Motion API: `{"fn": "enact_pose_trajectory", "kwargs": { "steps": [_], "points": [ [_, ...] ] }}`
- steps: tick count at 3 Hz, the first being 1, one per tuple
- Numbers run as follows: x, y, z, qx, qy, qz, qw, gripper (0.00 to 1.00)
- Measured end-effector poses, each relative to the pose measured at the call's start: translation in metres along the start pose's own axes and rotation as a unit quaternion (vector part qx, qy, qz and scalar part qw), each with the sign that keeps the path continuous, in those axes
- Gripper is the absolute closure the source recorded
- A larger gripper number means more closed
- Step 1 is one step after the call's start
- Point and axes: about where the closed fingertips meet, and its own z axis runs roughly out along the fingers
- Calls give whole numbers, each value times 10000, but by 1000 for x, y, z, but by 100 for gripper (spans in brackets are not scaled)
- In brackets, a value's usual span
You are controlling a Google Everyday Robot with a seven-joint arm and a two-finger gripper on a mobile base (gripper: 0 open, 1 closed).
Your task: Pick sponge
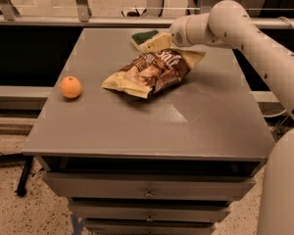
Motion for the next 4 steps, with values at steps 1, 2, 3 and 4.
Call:
{"fn": "enact_pose_trajectory", "kwargs": {
  "steps": [1, 2, 3, 4],
  "points": [
    [-5, -1, -3, 78, 6, -10, 10000, 0],
    [-10, 0, 1, 125, 26, -63, 9999, 0],
    [-15, 0, 19, 98, 66, -125, 9999, 0],
    [-18, -1, 40, 128, 240, -219, 9994, 0]
  ]
}}
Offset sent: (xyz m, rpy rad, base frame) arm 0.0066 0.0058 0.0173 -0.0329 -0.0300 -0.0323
